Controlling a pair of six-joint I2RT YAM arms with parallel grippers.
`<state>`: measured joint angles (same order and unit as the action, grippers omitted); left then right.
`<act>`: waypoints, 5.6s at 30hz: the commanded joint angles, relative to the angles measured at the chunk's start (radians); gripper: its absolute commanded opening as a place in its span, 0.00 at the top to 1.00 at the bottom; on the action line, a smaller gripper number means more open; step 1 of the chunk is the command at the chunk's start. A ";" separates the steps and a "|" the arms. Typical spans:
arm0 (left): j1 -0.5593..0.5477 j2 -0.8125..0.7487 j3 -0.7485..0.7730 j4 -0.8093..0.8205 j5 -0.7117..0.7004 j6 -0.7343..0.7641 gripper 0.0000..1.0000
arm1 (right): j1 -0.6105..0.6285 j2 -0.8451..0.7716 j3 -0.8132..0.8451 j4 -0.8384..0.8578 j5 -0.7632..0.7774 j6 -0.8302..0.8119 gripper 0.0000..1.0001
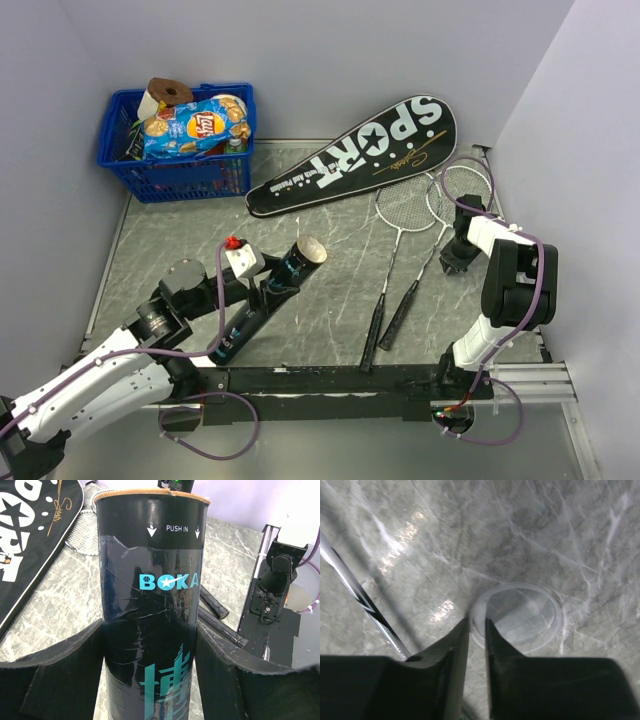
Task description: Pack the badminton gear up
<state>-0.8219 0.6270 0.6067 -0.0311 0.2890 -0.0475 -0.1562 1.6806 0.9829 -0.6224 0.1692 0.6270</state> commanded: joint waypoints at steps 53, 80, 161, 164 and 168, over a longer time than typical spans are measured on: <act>-0.065 0.114 0.034 0.005 0.447 0.109 0.99 | 0.653 -0.866 0.198 -0.111 -1.056 -0.256 0.92; -0.063 0.082 0.033 0.011 0.403 0.100 0.99 | 0.997 -0.745 0.166 0.010 -0.864 -0.174 0.94; -0.037 -0.098 -0.021 0.140 0.242 0.054 0.99 | 1.041 -0.792 -0.254 0.421 -0.702 0.096 1.00; -0.036 -0.070 -0.012 0.119 0.175 0.054 0.99 | 1.075 -0.785 -0.247 0.379 -0.685 0.064 1.00; -0.023 -0.024 0.021 0.076 0.038 0.075 0.99 | 1.112 -0.805 -0.230 0.328 -0.675 0.027 1.00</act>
<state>-0.8589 0.5728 0.5434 -0.1711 0.5194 0.0330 0.8845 0.8539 0.7547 -0.1177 -0.4465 0.7101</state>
